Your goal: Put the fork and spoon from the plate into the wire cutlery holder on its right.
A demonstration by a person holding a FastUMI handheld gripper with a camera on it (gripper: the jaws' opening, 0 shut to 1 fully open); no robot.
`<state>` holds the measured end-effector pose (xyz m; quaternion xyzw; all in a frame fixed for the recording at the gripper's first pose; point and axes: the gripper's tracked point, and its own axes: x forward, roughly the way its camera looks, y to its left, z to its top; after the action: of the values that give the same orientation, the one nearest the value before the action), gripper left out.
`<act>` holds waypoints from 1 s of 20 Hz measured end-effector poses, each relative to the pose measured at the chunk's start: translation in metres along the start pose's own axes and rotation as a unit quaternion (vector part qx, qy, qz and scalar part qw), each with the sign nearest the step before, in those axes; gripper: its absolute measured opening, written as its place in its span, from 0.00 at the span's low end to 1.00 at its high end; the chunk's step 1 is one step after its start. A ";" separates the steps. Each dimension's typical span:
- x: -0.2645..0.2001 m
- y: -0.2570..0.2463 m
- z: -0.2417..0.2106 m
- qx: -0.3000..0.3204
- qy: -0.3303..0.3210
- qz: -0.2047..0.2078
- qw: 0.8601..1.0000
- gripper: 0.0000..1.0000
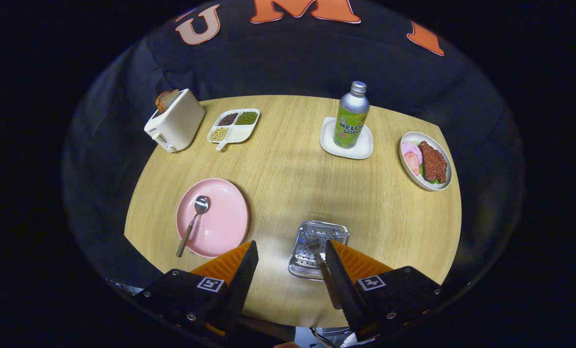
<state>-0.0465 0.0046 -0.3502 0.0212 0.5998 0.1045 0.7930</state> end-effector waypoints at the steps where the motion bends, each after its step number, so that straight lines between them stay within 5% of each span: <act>1: 0.002 0.012 -0.003 0.002 0.001 0.012 1.000 0.88; 9: 0.027 0.097 -0.028 0.019 0.033 0.071 0.997 0.94; 20: 0.093 0.192 -0.042 0.090 0.091 0.057 0.990 0.95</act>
<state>-0.0894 0.2056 -0.4191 0.1167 0.6744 0.0964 0.7227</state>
